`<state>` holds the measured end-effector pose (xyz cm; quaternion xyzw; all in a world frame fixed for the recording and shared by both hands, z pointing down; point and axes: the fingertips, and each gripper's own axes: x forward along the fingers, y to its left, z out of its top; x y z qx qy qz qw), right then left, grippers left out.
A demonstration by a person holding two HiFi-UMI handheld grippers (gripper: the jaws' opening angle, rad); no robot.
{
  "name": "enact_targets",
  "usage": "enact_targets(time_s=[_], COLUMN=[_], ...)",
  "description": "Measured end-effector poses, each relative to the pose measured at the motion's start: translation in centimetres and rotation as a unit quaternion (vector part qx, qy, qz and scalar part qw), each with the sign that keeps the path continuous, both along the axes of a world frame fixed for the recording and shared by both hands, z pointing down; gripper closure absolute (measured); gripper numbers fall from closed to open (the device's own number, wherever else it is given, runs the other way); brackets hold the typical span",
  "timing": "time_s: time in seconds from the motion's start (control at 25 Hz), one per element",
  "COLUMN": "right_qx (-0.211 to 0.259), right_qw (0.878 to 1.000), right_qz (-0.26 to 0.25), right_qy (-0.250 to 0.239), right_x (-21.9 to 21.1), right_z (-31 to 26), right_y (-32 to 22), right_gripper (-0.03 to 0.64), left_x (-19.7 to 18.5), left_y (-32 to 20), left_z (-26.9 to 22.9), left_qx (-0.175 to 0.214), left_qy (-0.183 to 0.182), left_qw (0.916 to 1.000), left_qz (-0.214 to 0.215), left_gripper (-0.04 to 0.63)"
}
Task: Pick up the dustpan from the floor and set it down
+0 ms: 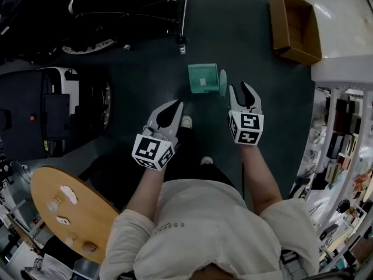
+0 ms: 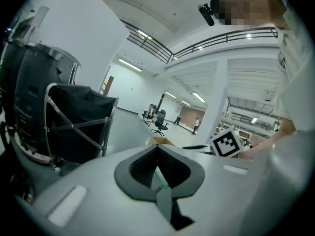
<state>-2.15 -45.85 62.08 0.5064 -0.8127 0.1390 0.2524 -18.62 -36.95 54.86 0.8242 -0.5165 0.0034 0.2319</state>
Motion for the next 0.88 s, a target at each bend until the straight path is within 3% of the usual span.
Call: enact_targets(time_s=[0.12, 0.32, 0.52, 0.72, 0.88], right_qx=[-0.028, -0.001, 0.045, 0.081, 0.065], right_qw=[0.999, 0.997, 0.991, 0.987, 0.987], right_qz=[0.025, -0.02, -0.072, -0.08, -0.073], right_qy=[-0.026, -0.079, -0.1, -0.115, -0.129], right_x=[3.0, 6.3, 9.0, 11.8, 12.7], right_z=[-3.3, -9.2, -13.8, -16.8, -17.2], right_y=[4.7, 13.1, 20.8, 26.8, 31.3], right_gripper=[0.624, 0.625, 0.626, 0.626, 0.626], left_x=[2.5, 6.3, 8.9, 11.2, 12.1], left_y=[3.3, 10.0, 17.5, 23.4, 27.1], left_z=[-3.6, -9.0, -12.2, -14.6, -15.4], left_qx=[0.036, 0.092, 0.112, 0.128, 0.14], left_qy=[-0.021, -0.052, -0.052, -0.056, -0.046], left_qw=[0.999, 0.9944, 0.9918, 0.9897, 0.9888], left_qz=[0.012, -0.011, -0.033, -0.032, -0.023], left_gripper=[0.578, 0.578, 0.578, 0.578, 0.578])
